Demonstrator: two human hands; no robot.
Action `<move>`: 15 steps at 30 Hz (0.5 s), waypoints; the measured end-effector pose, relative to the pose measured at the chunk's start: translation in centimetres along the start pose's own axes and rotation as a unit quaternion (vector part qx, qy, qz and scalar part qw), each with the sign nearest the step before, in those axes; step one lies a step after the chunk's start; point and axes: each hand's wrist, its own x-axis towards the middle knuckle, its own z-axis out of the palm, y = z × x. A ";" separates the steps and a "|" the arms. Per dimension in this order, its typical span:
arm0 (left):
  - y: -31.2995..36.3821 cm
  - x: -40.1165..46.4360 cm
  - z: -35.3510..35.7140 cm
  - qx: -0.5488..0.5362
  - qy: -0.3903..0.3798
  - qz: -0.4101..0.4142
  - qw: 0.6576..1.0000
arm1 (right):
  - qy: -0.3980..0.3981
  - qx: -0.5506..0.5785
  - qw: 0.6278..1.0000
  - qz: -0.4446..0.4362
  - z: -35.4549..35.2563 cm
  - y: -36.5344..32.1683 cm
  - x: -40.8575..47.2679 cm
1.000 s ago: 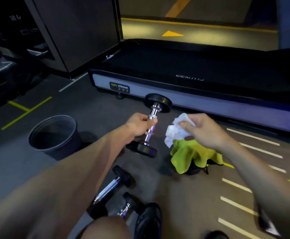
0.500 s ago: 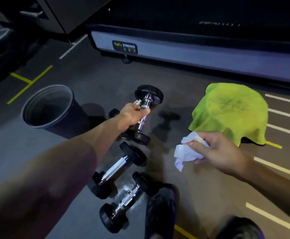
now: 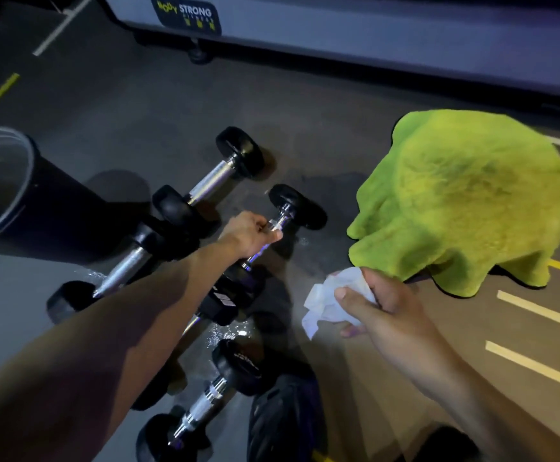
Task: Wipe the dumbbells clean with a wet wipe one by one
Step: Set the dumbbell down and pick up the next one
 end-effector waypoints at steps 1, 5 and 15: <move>0.3 0.0 0.4 0.011 -0.003 0.002 1.000 | -0.009 0.011 1.000 0.001 0.2 -0.1 0.2; 0.6 0.3 2.1 0.033 -0.017 0.001 0.999 | -0.050 0.062 0.997 0.013 1.0 -0.3 1.3; -1.3 -2.5 -0.9 -0.111 0.064 0.075 0.989 | -0.078 0.019 0.997 -0.019 3.7 -2.1 6.3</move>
